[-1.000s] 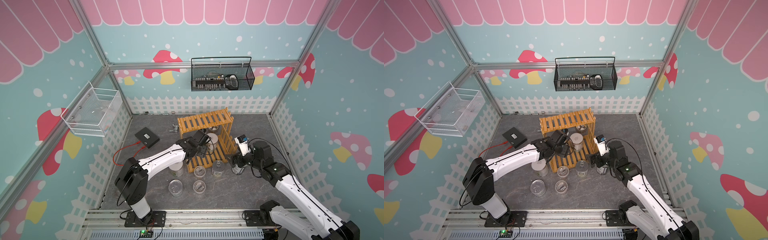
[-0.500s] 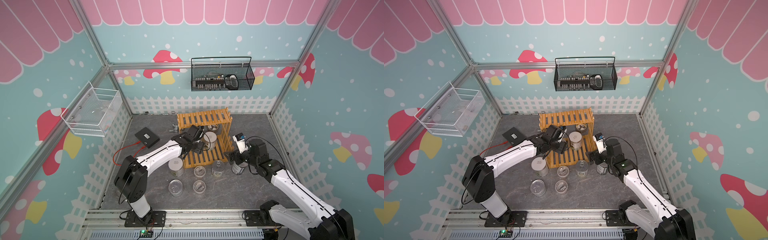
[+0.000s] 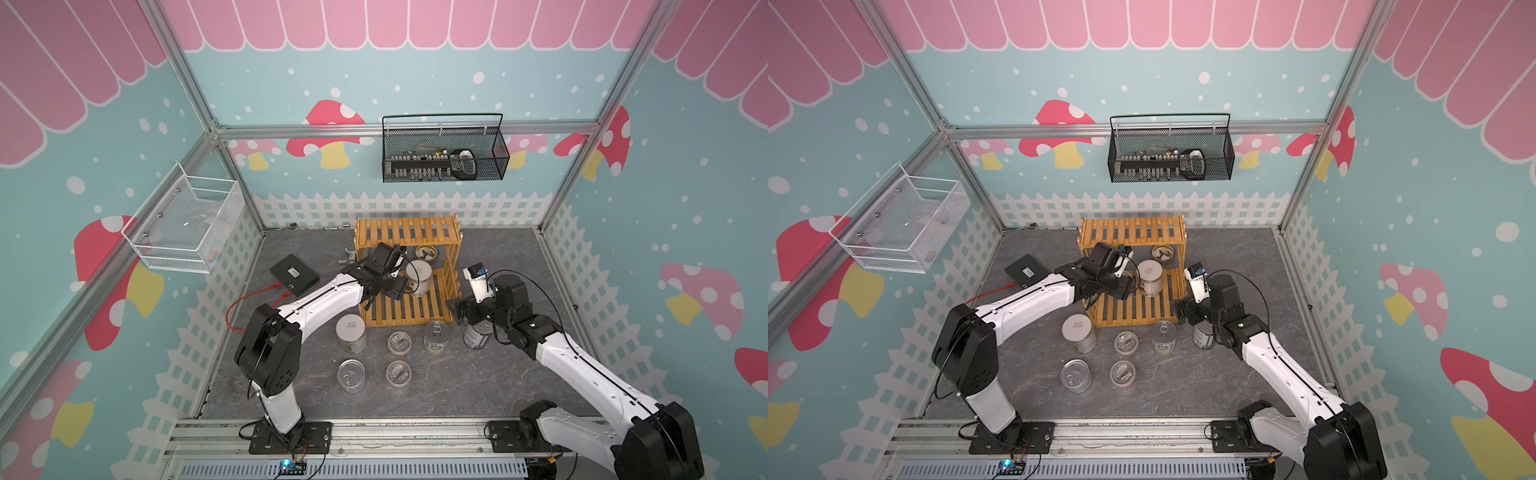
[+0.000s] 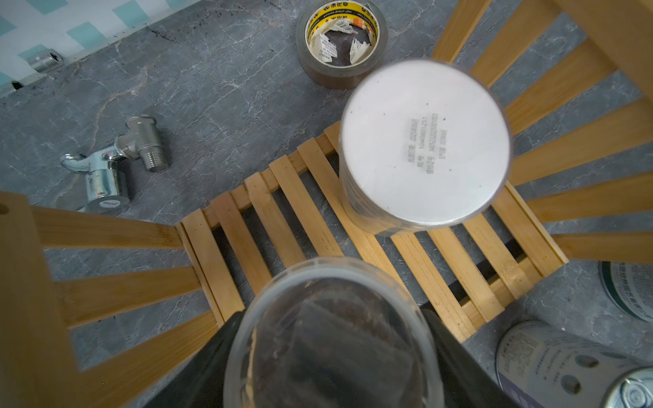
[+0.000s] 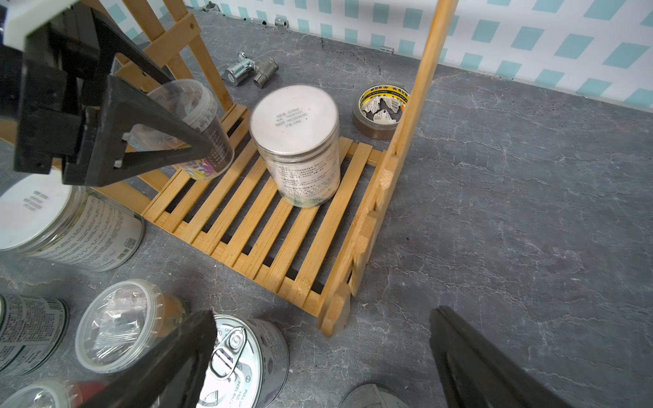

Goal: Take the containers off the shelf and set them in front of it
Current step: 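Pick up a container from the shelf.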

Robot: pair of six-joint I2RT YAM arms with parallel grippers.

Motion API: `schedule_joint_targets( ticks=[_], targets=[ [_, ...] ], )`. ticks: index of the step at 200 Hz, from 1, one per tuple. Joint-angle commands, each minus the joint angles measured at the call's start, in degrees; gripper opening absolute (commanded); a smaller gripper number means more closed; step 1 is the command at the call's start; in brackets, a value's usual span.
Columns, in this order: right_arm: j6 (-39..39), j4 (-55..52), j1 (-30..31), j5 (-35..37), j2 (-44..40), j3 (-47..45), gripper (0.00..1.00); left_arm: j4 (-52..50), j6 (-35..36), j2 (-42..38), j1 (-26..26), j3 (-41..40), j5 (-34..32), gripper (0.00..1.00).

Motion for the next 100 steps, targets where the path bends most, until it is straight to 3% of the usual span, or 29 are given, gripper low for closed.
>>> schedule_joint_targets(
  ticks=[1, 100],
  targets=[
    [-0.38, 1.38, -0.33, 0.45, 0.24, 1.11, 0.99, 4.88, -0.35, -1.42, -0.42, -2.04, -0.14, 0.70],
    [-0.65, 0.76, -0.41, 0.71, -0.35, 1.03, 0.99, 5.42, -1.68, -5.76, -2.81, -7.76, -0.45, 0.70]
  ],
)
